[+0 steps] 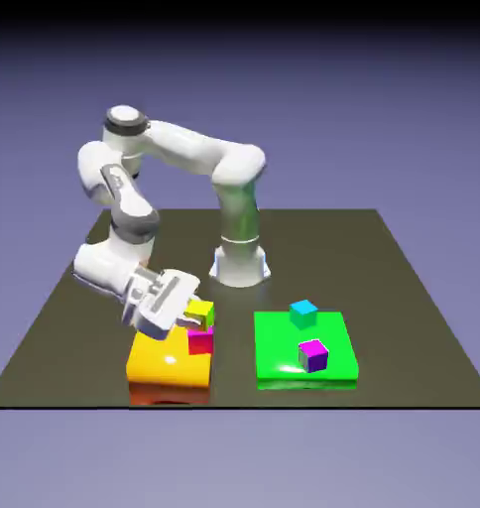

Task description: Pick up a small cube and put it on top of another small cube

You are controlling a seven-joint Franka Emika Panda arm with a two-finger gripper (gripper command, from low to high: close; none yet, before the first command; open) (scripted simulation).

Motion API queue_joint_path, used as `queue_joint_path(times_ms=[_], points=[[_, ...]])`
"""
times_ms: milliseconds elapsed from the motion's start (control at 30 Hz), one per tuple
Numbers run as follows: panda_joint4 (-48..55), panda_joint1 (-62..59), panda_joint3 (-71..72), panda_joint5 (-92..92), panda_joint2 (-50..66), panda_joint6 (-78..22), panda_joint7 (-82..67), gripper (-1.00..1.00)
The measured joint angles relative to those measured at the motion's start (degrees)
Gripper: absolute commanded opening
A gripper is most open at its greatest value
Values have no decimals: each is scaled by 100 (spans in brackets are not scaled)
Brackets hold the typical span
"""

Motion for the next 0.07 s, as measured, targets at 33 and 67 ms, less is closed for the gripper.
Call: queue_joint_path(times_ms=[33, 67], points=[[89, -157, 123, 45, 52, -249, 32, 100], [177, -314, 246, 90, 105, -498, 65, 100]])
